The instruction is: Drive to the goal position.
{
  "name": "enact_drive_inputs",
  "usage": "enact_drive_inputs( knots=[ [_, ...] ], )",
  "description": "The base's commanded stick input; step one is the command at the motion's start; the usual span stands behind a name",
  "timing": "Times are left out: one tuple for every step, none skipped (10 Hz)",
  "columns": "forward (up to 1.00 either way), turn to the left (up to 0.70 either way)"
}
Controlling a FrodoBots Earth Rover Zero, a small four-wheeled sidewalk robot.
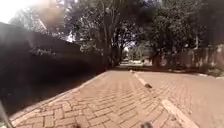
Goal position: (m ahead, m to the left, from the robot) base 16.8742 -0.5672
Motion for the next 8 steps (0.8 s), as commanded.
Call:
enact_drive_inputs(
  knots=[
    [0.7,-0.35],
    [0.7,-0.35],
    [0.7,-0.04],
    [0.7,0.0],
    [0.7,0.0],
    [0.7,0.0],
    [0.7,0.0],
    [0.7,0.0]
  ],
)
